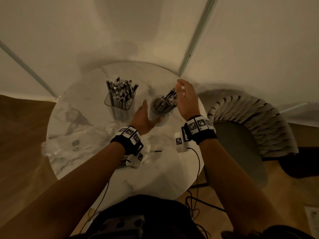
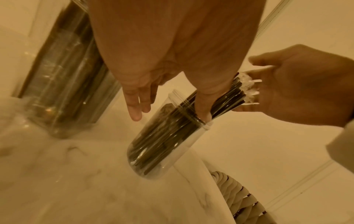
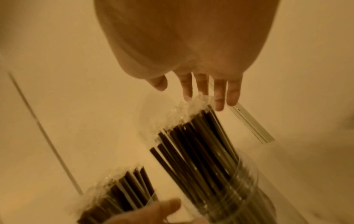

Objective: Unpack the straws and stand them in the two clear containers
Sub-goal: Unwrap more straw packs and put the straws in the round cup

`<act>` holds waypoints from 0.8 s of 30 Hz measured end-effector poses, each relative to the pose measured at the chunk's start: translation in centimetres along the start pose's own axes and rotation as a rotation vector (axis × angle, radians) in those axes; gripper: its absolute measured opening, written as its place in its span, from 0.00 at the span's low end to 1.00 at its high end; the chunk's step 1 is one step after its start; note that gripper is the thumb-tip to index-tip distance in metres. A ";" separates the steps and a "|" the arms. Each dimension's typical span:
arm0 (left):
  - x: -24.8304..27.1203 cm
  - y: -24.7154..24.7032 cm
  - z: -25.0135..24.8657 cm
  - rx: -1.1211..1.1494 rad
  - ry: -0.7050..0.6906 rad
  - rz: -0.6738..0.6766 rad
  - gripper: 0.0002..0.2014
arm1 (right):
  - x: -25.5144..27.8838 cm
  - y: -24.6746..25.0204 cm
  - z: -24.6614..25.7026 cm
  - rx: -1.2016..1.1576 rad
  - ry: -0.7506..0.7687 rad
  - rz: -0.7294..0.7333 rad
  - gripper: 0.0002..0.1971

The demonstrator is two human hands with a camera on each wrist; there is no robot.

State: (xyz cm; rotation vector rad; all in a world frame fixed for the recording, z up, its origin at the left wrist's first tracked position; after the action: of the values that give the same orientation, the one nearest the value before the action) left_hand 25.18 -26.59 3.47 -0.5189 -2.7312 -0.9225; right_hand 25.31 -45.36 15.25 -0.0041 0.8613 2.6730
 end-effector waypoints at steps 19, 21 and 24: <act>9.8 -2.6 13.4 -0.619 0.066 0.257 0.31 | 19.3 -13.6 -11.6 0.505 -0.039 0.593 0.13; 9.9 -2.6 13.4 -0.652 0.062 0.250 0.25 | 19.6 -14.3 -11.6 0.521 -0.055 0.630 0.14; 10.1 -2.8 13.6 -0.685 0.044 0.253 0.21 | 20.0 -14.8 -10.8 0.536 -0.047 0.647 0.17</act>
State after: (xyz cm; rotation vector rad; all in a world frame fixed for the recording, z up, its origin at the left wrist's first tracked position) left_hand 13.61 -17.63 -5.63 -0.9108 -2.1804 -1.7567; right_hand 9.99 -34.04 -4.07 0.5453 1.7811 2.8620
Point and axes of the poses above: each hand's wrist, its own x-axis away from the middle knuckle, its own y-axis out of the back of the hand, z = x × y, the point moved 9 cm from there along -x, towards the middle knuckle, and after that the axes turned 2 degrees about x, right-handed, at the moved point
